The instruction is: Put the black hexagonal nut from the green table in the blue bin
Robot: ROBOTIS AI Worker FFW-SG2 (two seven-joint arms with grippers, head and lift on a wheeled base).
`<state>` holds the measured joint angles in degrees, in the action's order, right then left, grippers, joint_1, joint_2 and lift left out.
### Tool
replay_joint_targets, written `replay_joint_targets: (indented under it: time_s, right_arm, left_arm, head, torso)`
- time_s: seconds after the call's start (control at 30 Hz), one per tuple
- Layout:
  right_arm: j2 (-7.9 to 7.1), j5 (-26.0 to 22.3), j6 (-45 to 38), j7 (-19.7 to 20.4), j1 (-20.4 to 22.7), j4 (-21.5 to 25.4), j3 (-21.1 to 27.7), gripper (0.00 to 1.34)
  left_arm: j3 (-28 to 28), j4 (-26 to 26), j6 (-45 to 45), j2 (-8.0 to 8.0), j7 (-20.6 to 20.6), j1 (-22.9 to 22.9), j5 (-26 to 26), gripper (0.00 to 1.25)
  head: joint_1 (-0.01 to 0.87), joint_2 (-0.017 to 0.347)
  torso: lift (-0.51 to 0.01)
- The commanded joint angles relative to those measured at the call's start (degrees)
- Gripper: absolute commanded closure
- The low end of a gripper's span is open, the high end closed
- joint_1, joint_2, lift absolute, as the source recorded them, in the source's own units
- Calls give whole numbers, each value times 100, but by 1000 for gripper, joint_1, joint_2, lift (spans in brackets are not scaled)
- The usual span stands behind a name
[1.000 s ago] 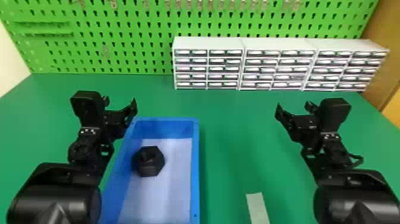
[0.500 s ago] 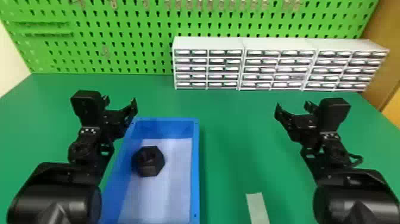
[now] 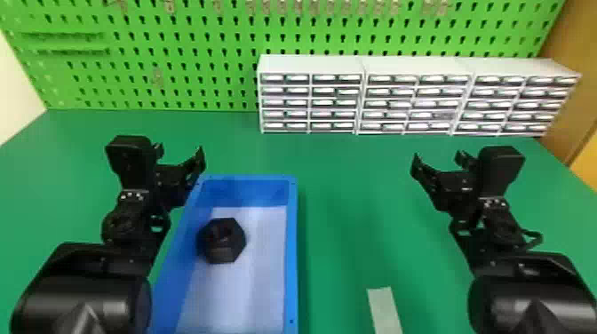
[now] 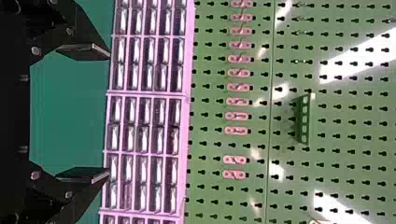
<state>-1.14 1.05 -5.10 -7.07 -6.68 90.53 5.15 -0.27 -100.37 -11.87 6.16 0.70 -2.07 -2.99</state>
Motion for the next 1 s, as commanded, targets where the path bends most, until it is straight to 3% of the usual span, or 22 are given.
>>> replay_joint_targets:
  time_s: [0.0, 0.97]
  right_arm:
    - [0, 0, 0, -4, 0, 0, 4, 392]
    - [18, -9, 0, -4, 18, 0, 4, 392]
  left_arm:
    - [-8, 0, 0, -1, 0, 5, -9, 486]
    - [-17, 0, 0, -1, 0, 14, -9, 486]
  head:
    - [686, 51]
    - [686, 51]
  torso:
    - [-96]
    - [-96]
